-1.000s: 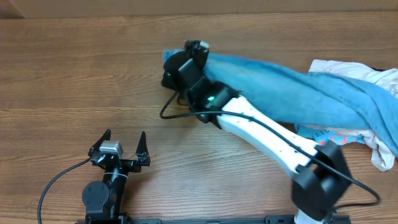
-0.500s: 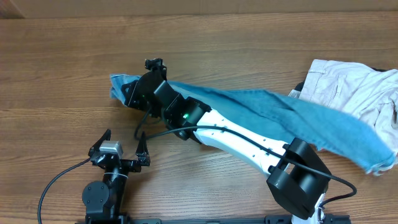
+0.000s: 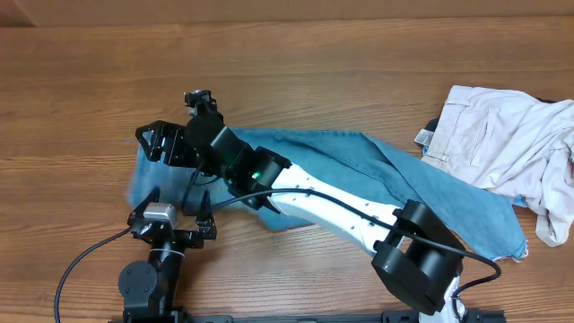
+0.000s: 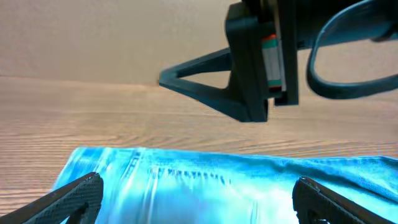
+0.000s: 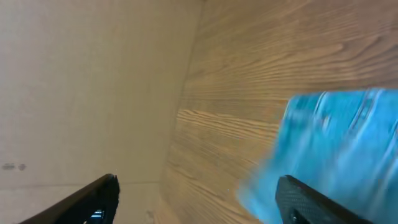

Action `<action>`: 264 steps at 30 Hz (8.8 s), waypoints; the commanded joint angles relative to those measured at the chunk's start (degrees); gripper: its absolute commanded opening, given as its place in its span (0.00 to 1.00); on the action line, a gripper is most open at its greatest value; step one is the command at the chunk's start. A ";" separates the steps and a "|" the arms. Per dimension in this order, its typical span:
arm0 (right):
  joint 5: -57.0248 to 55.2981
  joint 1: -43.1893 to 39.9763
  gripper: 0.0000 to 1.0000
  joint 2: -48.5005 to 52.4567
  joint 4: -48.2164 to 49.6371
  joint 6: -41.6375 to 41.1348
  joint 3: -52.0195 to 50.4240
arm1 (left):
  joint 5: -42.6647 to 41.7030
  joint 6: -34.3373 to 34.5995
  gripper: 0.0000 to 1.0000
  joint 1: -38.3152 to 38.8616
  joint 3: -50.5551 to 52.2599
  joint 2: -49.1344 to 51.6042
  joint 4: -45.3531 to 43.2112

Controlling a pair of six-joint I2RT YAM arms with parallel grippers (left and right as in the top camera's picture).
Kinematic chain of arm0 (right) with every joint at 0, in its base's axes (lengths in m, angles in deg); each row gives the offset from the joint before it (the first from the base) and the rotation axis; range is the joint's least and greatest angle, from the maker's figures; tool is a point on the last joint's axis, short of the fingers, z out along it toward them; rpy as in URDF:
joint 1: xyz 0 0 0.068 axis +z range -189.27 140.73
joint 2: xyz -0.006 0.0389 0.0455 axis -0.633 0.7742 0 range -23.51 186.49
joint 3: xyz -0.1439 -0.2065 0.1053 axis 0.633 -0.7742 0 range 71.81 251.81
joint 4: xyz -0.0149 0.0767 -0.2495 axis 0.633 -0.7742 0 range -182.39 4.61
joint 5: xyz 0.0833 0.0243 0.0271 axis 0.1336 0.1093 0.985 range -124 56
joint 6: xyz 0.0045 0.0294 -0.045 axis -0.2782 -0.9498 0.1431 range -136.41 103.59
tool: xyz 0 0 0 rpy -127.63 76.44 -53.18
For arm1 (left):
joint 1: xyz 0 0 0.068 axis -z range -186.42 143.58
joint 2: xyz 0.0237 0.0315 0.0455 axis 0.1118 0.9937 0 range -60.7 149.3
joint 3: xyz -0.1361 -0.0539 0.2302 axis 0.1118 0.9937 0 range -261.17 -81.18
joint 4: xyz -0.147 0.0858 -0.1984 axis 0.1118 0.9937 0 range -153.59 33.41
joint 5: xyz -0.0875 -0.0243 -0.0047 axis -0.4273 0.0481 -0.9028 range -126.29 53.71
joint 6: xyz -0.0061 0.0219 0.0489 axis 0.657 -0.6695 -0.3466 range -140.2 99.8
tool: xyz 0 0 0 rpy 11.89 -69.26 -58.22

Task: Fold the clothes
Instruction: 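Lay the jeans flat and release, raising the right gripper, then grasp the jeans waistband with the left gripper and pull it left, then move the right gripper down to grasp the frayed jeans leg hem, then pull the jeans leg rightward with the right gripper to straighten it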

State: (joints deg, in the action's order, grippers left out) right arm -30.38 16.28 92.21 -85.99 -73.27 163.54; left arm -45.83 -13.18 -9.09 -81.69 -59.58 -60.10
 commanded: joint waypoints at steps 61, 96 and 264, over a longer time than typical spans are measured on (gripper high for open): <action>-10.84 -42.66 1.00 -18.45 -86.44 17.92 16.22 | 13.00 47.95 1.00 -0.37 -26.60 74.64 15.76; -7.93 -34.60 1.00 -18.40 -88.17 18.14 16.22 | 1.29 43.30 0.04 -39.67 -39.41 74.75 13.38; 4.31 -32.00 0.22 -33.73 -30.23 -15.63 -51.17 | -4.87 12.22 1.00 -25.88 -79.08 73.88 62.27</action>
State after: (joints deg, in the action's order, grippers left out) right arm -24.68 -15.87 58.61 -116.52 -93.62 108.20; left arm -51.38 0.53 -35.26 -160.50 14.36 2.21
